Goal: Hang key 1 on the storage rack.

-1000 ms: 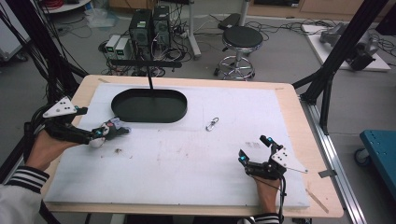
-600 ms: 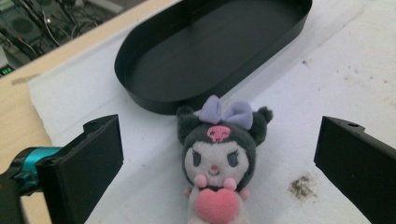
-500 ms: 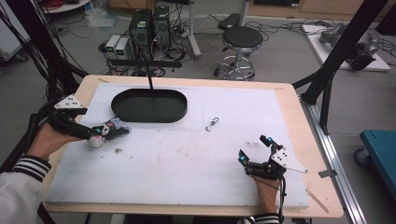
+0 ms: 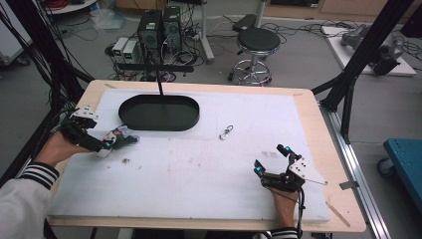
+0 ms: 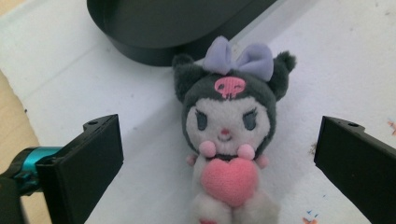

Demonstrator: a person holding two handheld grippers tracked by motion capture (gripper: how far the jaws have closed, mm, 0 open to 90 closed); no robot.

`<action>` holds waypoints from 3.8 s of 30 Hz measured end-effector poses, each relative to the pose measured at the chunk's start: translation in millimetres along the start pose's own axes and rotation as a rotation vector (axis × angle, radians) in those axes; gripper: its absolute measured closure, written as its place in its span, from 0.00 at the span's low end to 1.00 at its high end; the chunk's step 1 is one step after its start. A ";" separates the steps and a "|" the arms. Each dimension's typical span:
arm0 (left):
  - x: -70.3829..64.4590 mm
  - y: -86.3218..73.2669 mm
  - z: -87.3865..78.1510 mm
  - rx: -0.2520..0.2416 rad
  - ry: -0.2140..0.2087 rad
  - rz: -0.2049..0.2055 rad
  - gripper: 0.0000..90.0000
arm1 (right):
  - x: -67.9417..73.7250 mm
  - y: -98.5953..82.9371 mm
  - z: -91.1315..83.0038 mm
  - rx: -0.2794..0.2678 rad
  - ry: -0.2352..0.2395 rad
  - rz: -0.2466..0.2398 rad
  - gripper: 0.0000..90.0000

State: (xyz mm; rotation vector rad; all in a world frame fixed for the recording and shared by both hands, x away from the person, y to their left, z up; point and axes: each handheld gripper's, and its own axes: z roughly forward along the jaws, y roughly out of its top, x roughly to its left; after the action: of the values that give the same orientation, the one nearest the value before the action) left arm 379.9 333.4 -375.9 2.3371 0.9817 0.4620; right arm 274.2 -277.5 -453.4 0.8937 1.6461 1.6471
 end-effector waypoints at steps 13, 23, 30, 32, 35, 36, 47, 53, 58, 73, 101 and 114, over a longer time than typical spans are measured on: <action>-1.0 -2.7 17.1 0.127 0.003 0.009 0.02 | 0.5 0.0 -0.3 0.003 0.001 0.006 0.01; 0.4 -5.0 25.9 0.214 0.003 -0.014 0.02 | 0.6 0.0 -0.3 0.003 0.001 0.007 0.01; 1.3 -5.2 28.9 0.239 0.010 -0.029 0.19 | 0.6 0.0 -0.2 0.003 0.001 0.006 0.01; 1.6 -4.9 30.0 0.247 0.004 -0.035 0.19 | 0.6 0.0 -0.2 0.003 0.002 0.005 0.01; 2.0 -5.3 31.1 0.256 -0.004 -0.038 0.20 | 0.5 0.0 -0.3 0.003 0.001 0.006 0.01; 2.2 -5.4 31.4 0.259 -0.008 -0.040 0.20 | 0.5 0.0 -0.3 0.003 0.001 0.006 0.01; 1.2 -5.5 32.7 0.282 -0.070 -0.053 0.51 | 0.0 -0.1 -0.1 0.000 0.000 0.000 0.01; 0.7 -4.6 31.8 0.278 -0.062 -0.059 0.57 | -0.1 0.0 -0.1 0.000 -0.001 0.000 0.01; 0.5 -4.1 30.5 0.281 -0.062 -0.067 0.57 | 0.1 0.0 -0.1 0.000 0.000 0.001 0.01; -1.8 -0.1 19.5 0.188 -0.047 -0.046 0.60 | 0.0 0.0 -0.1 -0.001 -0.001 0.000 0.01; 2.2 11.8 -26.6 -0.204 0.001 -0.152 0.60 | 0.0 0.0 0.0 0.000 -0.001 0.000 0.01; 3.9 34.4 -45.1 -0.298 0.053 -0.176 0.60 | 1.2 0.0 -0.4 0.007 0.000 0.012 0.01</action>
State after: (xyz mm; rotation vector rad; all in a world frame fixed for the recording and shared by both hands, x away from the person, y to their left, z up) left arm 378.4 332.7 -319.0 1.9645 1.0539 0.5599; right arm 273.2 -276.8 -453.4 0.9082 1.6508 1.6505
